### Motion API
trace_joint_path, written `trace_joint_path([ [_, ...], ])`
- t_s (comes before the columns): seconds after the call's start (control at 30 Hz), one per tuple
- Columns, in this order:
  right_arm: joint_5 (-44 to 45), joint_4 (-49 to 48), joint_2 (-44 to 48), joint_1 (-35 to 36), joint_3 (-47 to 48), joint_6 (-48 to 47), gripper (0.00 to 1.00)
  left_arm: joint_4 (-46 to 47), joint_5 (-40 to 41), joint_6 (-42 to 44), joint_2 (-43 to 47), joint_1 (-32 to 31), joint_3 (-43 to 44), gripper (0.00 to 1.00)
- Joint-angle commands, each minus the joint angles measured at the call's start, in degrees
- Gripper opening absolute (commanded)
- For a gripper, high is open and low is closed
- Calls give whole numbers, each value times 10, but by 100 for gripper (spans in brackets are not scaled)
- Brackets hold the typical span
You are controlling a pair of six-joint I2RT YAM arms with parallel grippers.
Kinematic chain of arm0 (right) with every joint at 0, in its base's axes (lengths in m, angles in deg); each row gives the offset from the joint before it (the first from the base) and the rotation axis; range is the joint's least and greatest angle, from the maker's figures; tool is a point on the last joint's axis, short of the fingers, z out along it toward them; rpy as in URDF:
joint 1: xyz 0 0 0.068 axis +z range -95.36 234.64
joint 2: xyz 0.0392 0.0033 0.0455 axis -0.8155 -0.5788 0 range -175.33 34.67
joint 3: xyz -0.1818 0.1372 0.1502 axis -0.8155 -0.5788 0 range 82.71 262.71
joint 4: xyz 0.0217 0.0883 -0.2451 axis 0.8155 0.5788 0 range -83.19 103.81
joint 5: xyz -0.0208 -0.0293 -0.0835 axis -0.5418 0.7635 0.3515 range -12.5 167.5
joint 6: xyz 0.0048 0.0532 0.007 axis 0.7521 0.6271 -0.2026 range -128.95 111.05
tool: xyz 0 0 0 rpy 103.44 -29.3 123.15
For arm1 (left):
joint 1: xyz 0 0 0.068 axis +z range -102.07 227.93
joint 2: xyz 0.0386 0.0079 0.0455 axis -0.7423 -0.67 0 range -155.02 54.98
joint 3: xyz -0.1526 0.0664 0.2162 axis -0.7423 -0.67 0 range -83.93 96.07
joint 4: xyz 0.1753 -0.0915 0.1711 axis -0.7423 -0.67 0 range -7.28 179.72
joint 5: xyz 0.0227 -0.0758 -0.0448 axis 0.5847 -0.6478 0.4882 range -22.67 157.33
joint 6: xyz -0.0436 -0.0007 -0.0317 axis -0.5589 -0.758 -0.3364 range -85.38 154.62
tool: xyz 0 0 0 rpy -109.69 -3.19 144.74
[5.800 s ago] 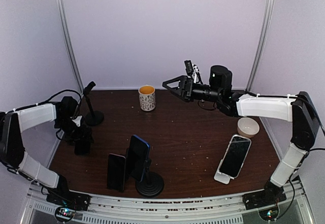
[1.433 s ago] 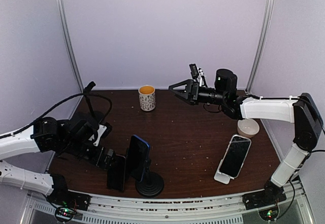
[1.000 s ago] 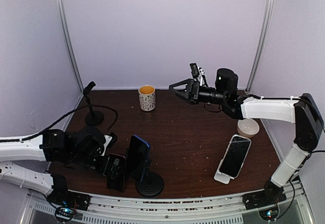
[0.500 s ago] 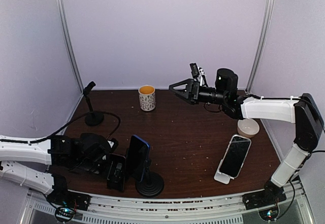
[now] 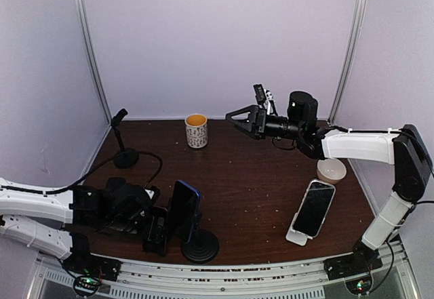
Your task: Remove the phone from the phone stand
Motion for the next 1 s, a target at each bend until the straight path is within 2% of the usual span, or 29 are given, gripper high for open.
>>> trace_joint_path([
  [0.0, -2, -6, 0, -3, 3, -2, 100, 18, 38, -3, -3, 15, -19, 79],
  [0.33, -7, 0, -6, -3, 15, -2, 100, 62, 31, 48, -16, 95, -35, 69],
  [0.53, -8, 8, -9, -3, 22, -6, 100, 70, 22, 121, -65, 146, 0, 67],
  [0.77, -10, 13, -10, -3, 24, -11, 100, 75, -25, 193, -120, 239, 42, 69],
  [0.97, -9, 17, -9, -4, 23, -17, 100, 90, -33, 241, -182, 284, 100, 68],
])
